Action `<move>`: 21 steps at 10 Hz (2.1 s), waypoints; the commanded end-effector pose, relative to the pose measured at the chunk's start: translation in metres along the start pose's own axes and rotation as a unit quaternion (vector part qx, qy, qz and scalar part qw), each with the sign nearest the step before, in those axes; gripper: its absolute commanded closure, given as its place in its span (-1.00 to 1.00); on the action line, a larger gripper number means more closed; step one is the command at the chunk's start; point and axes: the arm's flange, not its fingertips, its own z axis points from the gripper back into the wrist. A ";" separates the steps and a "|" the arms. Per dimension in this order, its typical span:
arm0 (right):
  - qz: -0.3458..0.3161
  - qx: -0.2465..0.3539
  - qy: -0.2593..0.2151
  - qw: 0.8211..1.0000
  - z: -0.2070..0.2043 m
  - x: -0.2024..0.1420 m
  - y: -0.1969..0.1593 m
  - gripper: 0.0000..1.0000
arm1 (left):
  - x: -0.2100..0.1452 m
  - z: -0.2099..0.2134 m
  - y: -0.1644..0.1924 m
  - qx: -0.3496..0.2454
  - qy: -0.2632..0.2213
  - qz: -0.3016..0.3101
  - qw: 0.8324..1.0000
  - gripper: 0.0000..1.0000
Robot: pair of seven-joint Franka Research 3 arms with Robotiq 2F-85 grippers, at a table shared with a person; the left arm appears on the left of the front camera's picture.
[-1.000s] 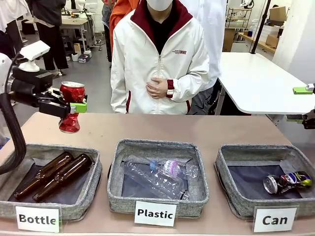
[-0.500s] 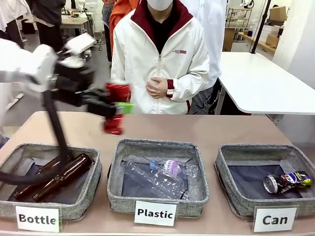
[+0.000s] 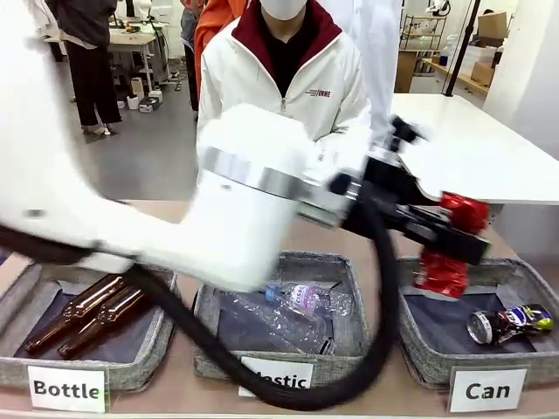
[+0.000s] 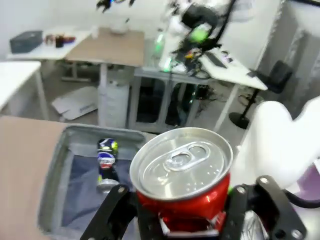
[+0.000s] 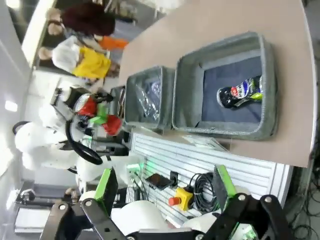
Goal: Sort the can waste into the basket.
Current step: Pick up the can waste from the table and place it in the right Fabric basket.
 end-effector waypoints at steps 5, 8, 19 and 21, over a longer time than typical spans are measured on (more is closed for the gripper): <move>0.013 0.003 -0.027 1.000 0.012 -0.014 -0.001 -1.00 | 0.024 -0.118 0.072 -0.007 0.129 -0.033 0.991 0.90; 0.013 0.003 -0.027 1.000 0.012 -0.014 -0.001 -1.00 | -0.005 -0.115 0.065 0.032 0.094 -0.023 0.995 0.90; 0.013 0.003 -0.027 1.000 0.012 -0.014 -0.001 -1.00 | -0.004 -0.093 0.076 0.081 0.078 -0.096 0.989 -0.78; 0.013 0.003 -0.027 1.000 0.012 -0.014 -0.001 -1.00 | 0.000 -0.079 0.078 0.095 0.064 -0.096 0.989 -1.00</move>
